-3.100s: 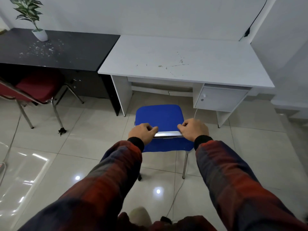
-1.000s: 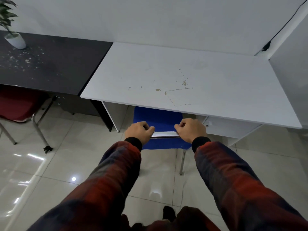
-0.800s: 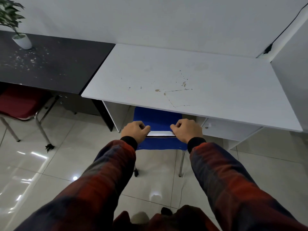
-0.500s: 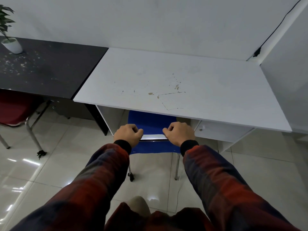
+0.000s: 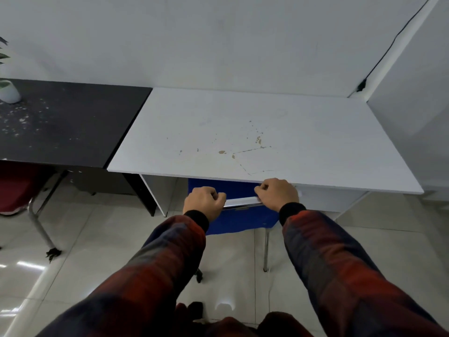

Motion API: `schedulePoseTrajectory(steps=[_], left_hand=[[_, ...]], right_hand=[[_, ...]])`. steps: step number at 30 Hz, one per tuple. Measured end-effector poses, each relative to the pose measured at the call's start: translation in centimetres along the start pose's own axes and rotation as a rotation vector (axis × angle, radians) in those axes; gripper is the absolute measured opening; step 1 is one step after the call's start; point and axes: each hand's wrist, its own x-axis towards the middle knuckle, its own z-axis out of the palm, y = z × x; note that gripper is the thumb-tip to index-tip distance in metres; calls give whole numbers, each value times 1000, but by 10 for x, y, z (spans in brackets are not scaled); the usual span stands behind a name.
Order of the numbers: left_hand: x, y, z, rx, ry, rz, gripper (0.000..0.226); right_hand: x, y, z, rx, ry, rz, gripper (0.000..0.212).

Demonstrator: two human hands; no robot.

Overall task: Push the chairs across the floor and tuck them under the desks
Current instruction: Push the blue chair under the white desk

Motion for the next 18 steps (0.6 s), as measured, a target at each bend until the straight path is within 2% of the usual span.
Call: schedulePoseTrajectory(steps=[9,18], left_hand=[[-7,-33,-22,20,-38,65,41],[-20,-56,-31,26,-46,101,41]], right_hand=[[-28,-23,26,-57,59,15,37],[-60,-32,45,10,68,-8,38]])
